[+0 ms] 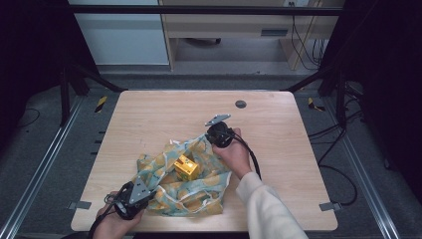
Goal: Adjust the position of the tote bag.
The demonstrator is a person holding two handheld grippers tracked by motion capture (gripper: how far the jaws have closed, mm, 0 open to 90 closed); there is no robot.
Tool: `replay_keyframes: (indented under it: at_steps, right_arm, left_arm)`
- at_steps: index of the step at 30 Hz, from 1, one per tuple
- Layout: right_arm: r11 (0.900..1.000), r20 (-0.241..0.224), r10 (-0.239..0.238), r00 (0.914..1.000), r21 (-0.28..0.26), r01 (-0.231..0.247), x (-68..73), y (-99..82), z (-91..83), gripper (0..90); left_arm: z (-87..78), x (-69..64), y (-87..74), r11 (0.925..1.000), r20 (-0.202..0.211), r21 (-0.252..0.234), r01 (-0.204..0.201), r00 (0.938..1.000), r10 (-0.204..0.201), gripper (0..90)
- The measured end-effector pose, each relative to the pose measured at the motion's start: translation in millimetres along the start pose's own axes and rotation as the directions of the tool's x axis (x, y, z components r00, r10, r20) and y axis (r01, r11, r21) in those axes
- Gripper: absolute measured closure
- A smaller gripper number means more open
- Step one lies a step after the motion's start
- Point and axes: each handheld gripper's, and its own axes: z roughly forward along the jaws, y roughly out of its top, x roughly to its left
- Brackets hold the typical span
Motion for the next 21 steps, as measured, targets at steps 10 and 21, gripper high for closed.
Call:
replay_keyframes:
  at_steps: [10,21]
  right_arm:
    - [0.9994,0.036,0.027,0.999,0.018,-0.028,-12.6,-4.2,5.7,90.0]
    - [0.999,0.006,0.021,0.9998,0.039,-0.021,-4.9,-12.3,7.2,67.9]
  left_arm:
    - [3.4,-4.7,1.7,0.9993,0.007,0.024,-0.03,0.9995,0.029,90.0]
    - [4.9,-4.5,-0.7,0.9992,-0.011,0.038,-0.005,0.9999,0.006,87.5]
